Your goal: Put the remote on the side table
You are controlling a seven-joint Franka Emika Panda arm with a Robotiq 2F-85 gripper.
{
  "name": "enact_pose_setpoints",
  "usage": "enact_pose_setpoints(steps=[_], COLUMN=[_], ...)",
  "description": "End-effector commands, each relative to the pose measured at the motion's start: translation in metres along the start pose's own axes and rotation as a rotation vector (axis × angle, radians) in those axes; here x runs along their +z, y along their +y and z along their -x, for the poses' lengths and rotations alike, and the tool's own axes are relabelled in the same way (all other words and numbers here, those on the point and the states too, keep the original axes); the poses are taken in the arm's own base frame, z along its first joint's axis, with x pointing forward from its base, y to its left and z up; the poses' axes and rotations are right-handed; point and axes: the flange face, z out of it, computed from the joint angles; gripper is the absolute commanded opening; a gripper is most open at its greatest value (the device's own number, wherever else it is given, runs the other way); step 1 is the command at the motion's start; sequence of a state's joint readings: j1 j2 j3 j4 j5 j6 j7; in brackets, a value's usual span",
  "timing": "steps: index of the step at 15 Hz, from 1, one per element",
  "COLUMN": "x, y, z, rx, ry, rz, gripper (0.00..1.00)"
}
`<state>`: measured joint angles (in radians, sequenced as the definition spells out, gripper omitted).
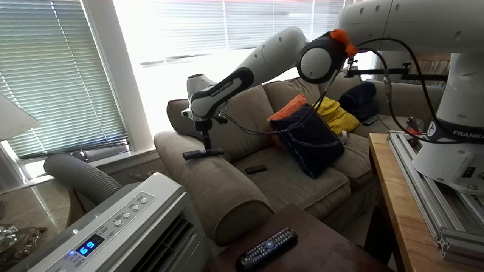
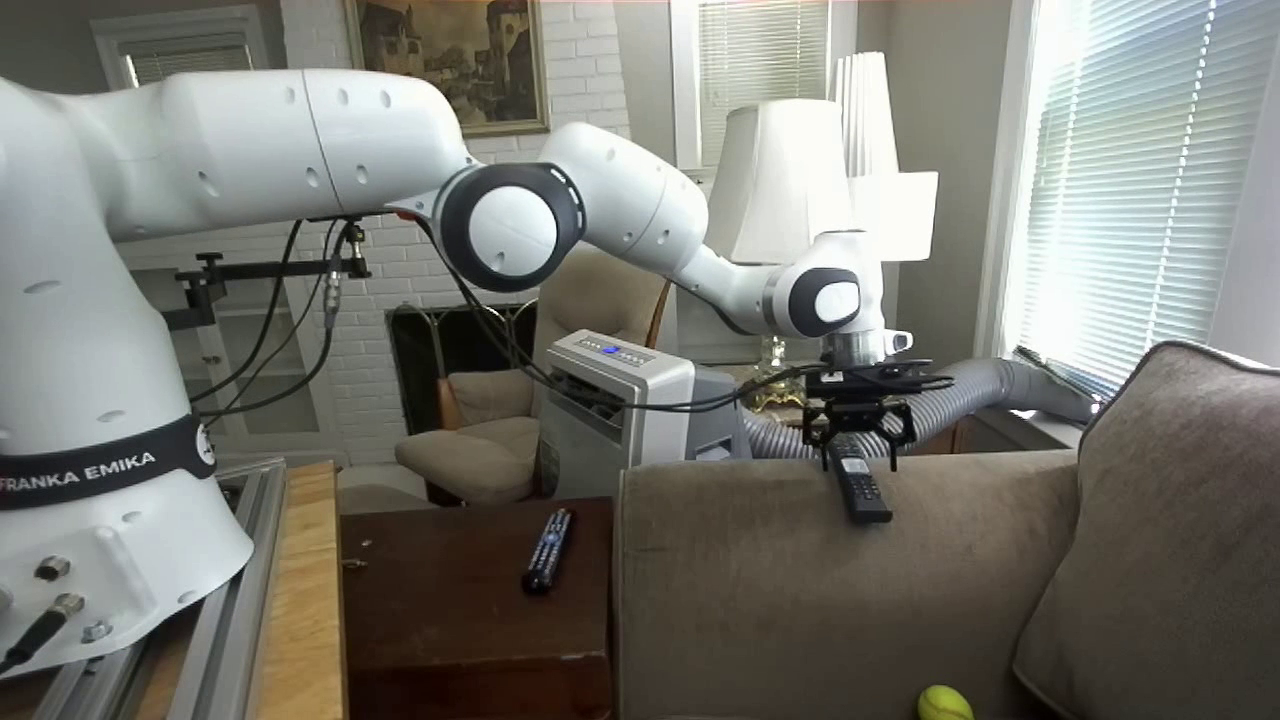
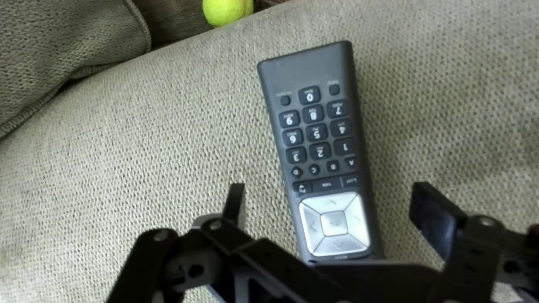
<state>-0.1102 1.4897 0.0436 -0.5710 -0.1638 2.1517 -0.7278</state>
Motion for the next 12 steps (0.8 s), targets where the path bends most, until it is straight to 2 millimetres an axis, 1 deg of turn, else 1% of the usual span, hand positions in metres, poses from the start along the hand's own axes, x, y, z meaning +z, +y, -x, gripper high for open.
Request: enact_pose_setpoints(steps=[1, 5, 7, 12], x=[0.0007, 0.0021, 0.0026, 0.0045], y=[-0.0033, -0.0087, -0.0104, -0.0095], z=[-0.0043, -0.0084, -0.0098, -0.0082], rx=[0.008, 0.006, 0.007, 0.008], ry=[0.026, 0.033, 0.035, 0.033], rz=[-0.006, -0.015, -0.016, -0.011], gripper=[1.0, 1.0, 0.98, 1.0])
